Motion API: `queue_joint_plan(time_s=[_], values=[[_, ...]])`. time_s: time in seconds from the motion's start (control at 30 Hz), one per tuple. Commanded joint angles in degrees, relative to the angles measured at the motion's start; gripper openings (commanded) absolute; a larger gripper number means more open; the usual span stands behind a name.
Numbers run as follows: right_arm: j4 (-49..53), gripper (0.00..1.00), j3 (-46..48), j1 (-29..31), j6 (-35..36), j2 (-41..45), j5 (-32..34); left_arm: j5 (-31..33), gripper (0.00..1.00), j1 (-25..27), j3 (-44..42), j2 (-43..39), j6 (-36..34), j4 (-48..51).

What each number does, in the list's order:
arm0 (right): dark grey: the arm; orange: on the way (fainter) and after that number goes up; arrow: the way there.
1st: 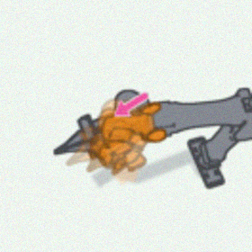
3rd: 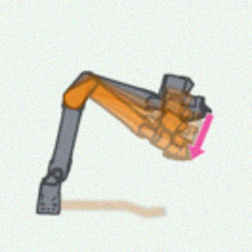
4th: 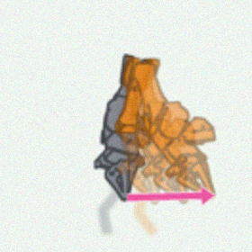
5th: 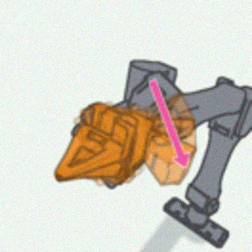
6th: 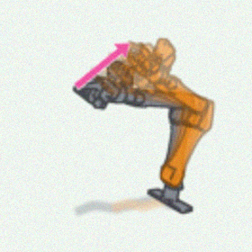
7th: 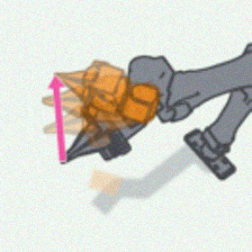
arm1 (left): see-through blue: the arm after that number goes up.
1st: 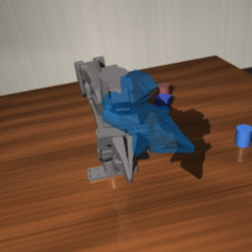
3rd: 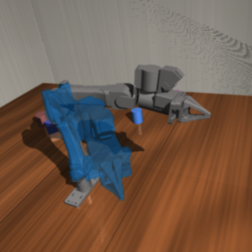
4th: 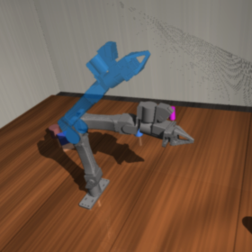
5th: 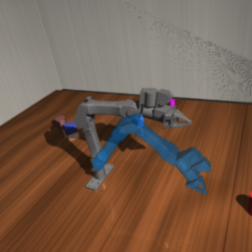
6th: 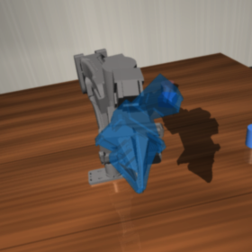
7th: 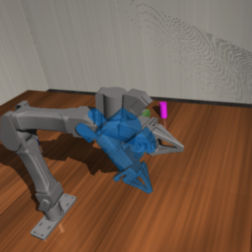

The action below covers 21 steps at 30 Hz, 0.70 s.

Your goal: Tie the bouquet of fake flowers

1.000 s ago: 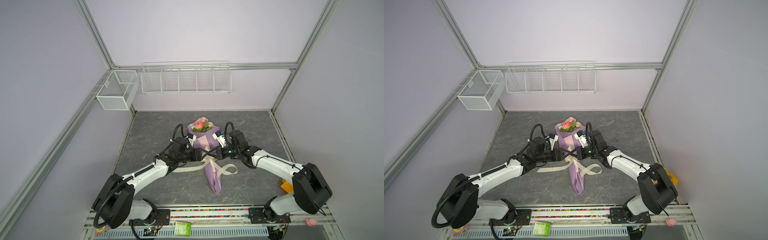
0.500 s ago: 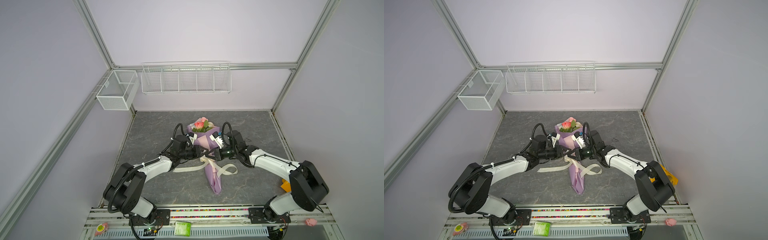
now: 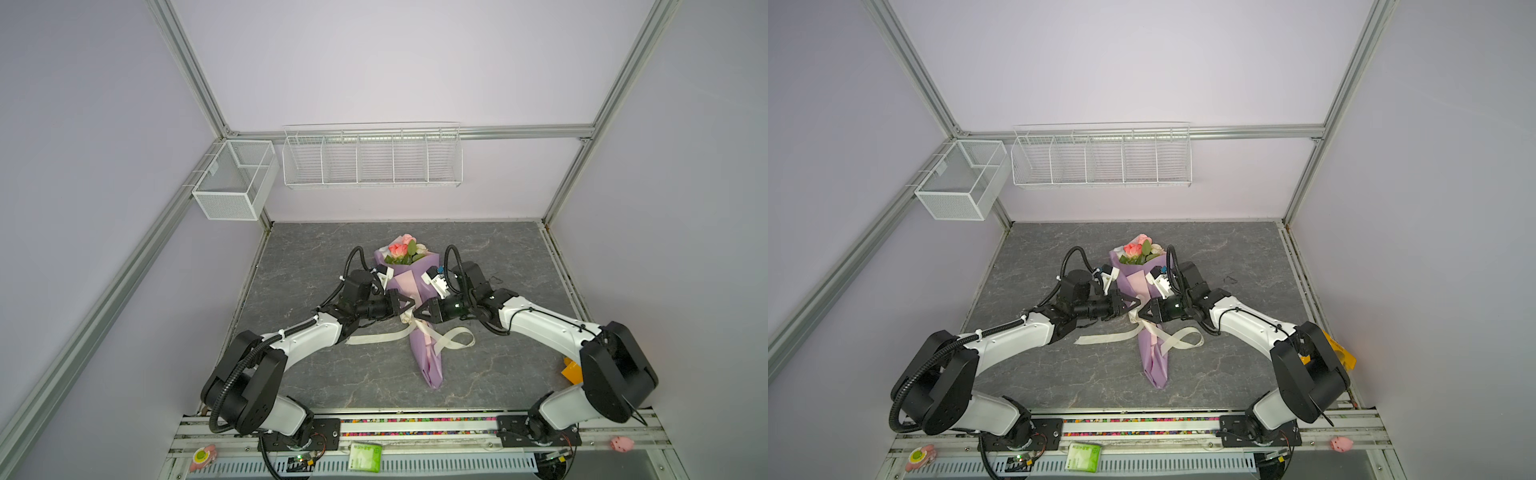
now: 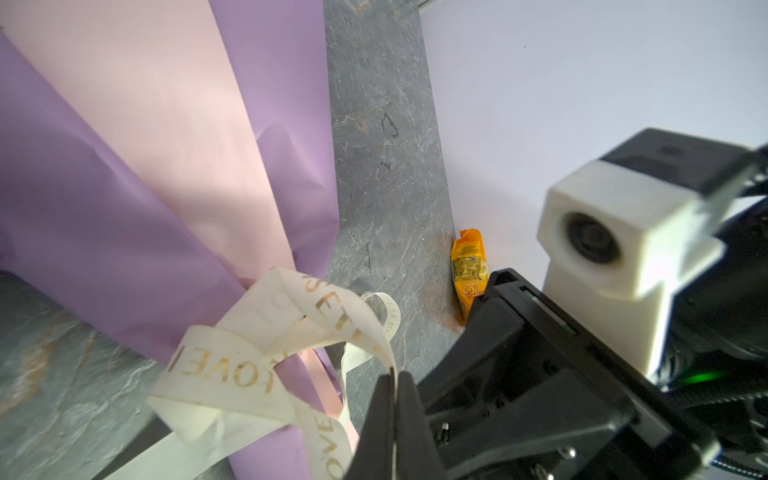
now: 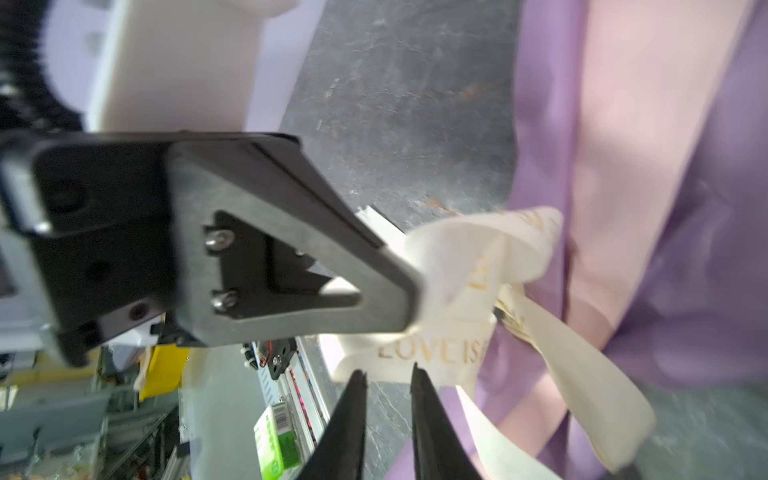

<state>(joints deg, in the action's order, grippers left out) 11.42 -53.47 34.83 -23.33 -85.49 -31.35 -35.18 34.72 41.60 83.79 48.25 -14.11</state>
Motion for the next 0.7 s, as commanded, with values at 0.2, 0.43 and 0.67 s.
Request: queue_joint_plan(time_s=[0.2, 0.43, 0.67], values=[[24.32, 0.45, 10.53, -7.67, -9.91, 13.32, 25.71, 3.71, 0.00, -0.05, -1.92, -4.13, -4.74, 6.77], [26.19, 0.57, 8.23, -7.76, -4.34, 9.23, 28.93, 3.54, 0.00, -0.09, -2.61, -4.76, -3.97, 6.12], [25.27, 0.48, 3.99, -7.79, -0.65, -0.77, 28.18, 3.58, 0.00, -0.08, -3.19, -4.65, -2.88, 4.85]])
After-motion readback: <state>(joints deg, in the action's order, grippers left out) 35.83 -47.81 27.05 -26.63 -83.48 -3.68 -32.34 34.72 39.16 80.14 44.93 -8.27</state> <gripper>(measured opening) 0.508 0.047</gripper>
